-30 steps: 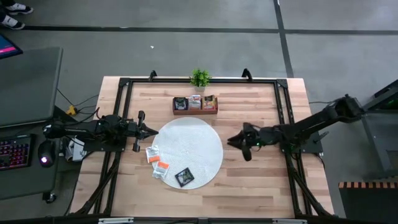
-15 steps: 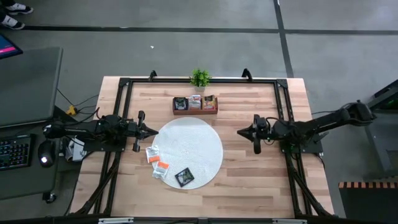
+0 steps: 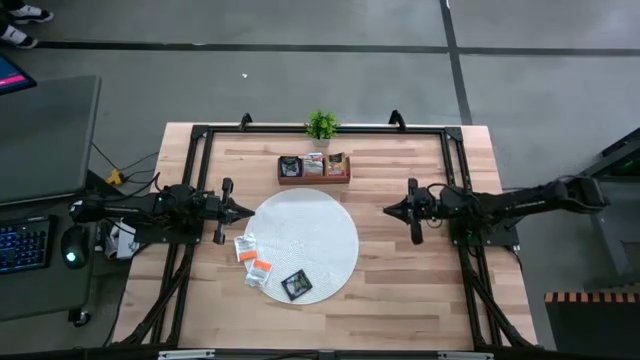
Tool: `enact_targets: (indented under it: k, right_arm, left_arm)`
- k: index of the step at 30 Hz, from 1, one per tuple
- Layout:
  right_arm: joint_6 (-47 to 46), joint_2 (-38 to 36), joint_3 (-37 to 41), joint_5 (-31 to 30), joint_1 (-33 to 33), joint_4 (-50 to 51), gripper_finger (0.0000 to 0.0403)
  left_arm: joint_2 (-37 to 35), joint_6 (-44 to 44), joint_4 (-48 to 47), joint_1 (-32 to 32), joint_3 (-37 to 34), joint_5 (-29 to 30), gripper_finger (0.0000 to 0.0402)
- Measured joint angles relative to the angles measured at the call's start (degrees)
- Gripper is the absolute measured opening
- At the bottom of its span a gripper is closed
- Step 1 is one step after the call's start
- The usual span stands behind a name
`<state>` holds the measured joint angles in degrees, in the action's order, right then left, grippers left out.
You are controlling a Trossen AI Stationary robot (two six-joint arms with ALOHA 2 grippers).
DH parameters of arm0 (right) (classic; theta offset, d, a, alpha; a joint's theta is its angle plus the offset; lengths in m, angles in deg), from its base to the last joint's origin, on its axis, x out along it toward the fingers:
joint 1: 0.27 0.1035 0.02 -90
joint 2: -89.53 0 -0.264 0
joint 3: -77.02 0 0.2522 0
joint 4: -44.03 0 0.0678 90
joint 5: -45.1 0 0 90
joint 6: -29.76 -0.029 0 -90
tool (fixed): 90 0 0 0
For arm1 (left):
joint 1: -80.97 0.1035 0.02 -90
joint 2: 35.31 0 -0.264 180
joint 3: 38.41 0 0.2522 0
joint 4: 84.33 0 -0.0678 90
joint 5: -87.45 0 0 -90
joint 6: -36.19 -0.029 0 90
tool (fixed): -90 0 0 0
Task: Pick & Place Tea
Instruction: Put the orange tea bag into the middle section of the wooden organizer
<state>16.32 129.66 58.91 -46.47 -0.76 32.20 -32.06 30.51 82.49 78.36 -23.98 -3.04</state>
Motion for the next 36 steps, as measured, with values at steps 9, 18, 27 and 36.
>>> enact_targets:
  k: [9, 18, 27, 36]
  right_arm:
    - [-2.0, -6.9, 3.8, -3.2, 3.7, 1.3, 0.0]
    - [4.5, -19.7, 3.8, -2.0, 2.1, 13.0, 0.0]
    - [5.6, -32.3, 3.7, 2.6, 1.6, 24.7, 0.0]
    - [8.3, -33.1, 3.7, 2.1, 1.6, 24.8, 0.0]
  left_arm:
    - [0.0, 0.0, 0.0, 0.0, 0.0, 0.0, 0.0001]
    - [0.0, 0.0, 0.0, 0.0, 0.0, 0.0, 0.0001]
    - [0.0, 0.0, 0.0, 0.0, 0.0, 0.0, 0.0001]
    - [0.0, 0.0, 0.0, 0.0, 0.0, 0.0, 0.0001]
